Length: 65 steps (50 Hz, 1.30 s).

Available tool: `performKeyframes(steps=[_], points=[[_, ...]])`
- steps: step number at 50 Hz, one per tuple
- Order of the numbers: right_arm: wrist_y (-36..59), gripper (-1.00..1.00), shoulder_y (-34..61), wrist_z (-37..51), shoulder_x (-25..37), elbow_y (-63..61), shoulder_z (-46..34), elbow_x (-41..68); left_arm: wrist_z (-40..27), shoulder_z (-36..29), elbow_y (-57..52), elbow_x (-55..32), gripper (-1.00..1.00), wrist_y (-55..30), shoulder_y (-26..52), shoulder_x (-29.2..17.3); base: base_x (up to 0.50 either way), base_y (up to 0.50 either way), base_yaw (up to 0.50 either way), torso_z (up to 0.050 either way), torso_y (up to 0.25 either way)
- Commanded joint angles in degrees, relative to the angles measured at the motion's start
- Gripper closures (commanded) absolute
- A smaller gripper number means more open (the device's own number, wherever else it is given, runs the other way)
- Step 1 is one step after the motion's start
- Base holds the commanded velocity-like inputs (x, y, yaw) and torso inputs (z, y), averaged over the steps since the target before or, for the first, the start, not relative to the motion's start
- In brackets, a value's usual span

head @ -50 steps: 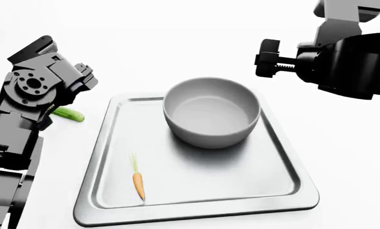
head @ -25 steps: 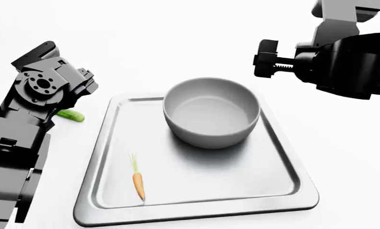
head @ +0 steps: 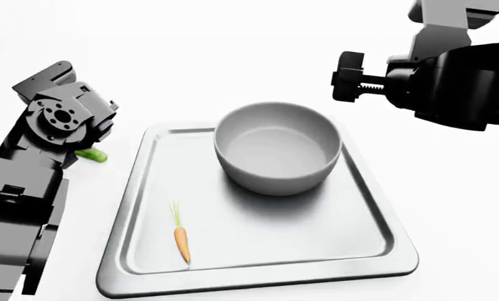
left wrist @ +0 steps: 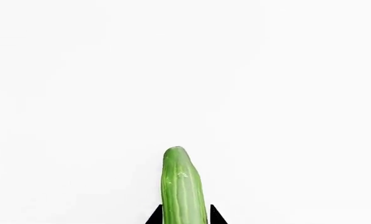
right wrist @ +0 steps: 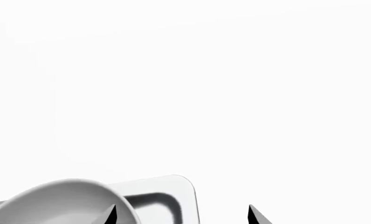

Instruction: Place the two vegetables and bowl onto the tray for setting up a vegetable dip station.

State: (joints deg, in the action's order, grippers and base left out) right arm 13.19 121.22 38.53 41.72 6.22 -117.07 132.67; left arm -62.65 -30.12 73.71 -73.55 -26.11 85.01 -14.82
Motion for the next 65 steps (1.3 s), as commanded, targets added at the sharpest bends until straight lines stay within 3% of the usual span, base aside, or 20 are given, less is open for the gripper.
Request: performKeyframes(steps=[1, 17, 23, 30, 31, 33, 47, 55, 65], points=[[0.1, -1.00, 0.2, 0.3, 0.2, -0.4, 0.6, -0.1, 2.2, 4.3, 1.2, -0.6, 1.00, 0.7, -2.4, -0.7, 0.00, 0.00, 0.00, 0.000, 0.000], [0.4, -1.00, -0.1, 0.6, 0.3, -0.5, 1.4, -0.3, 3.5, 6.1, 0.5, 2.0, 1.00, -0.3, -1.4, -0.9, 0.00, 0.00, 0.00, -0.001, 0.000], [0.5, -1.00, -0.2, 0.8, 0.5, -0.5, 1.7, -0.4, -0.6, 6.5, -11.4, 0.5, 1.00, -4.4, -3.8, -3.7, 0.00, 0.00, 0.00, 0.000, 0.000], [0.7, -1.00, -0.4, 0.8, 0.7, -0.2, 1.9, -0.5, -1.0, 5.3, -16.8, 0.4, 1.00, -8.6, -1.9, -5.4, 0.00, 0.00, 0.00, 0.000, 0.000], [0.7, -1.00, -0.5, 0.8, 0.7, -0.2, 1.9, -0.5, 2.4, 3.8, -16.2, 0.9, 1.00, -11.1, -0.3, -5.4, 0.00, 0.00, 0.00, 0.000, 0.000], [0.7, -1.00, -0.5, 0.8, 0.7, -0.1, 2.0, -0.5, 2.6, 4.0, -15.2, 0.7, 1.00, -11.6, 0.7, -5.3, 0.00, 0.00, 0.00, 0.000, 0.000], [1.1, -1.00, -0.8, 1.1, 0.7, -0.1, 2.4, -0.9, 11.3, -1.8, -32.4, -1.4, 1.00, -28.9, 7.0, -10.7, 0.00, 0.00, 0.00, 0.000, 0.000], [1.2, -1.00, -0.9, 1.3, 0.9, -0.1, 2.7, -1.1, 5.3, 1.5, -46.0, -9.7, 1.00, -35.7, 3.1, -14.1, 0.00, 0.00, 0.00, 0.000, 0.000], [1.5, -1.00, -0.7, 1.6, 1.0, -0.4, 3.3, -1.2, -8.3, 5.9, -63.2, -23.2, 1.00, -39.6, -4.8, -15.5, 0.00, 0.00, 0.00, 0.000, 0.000]])
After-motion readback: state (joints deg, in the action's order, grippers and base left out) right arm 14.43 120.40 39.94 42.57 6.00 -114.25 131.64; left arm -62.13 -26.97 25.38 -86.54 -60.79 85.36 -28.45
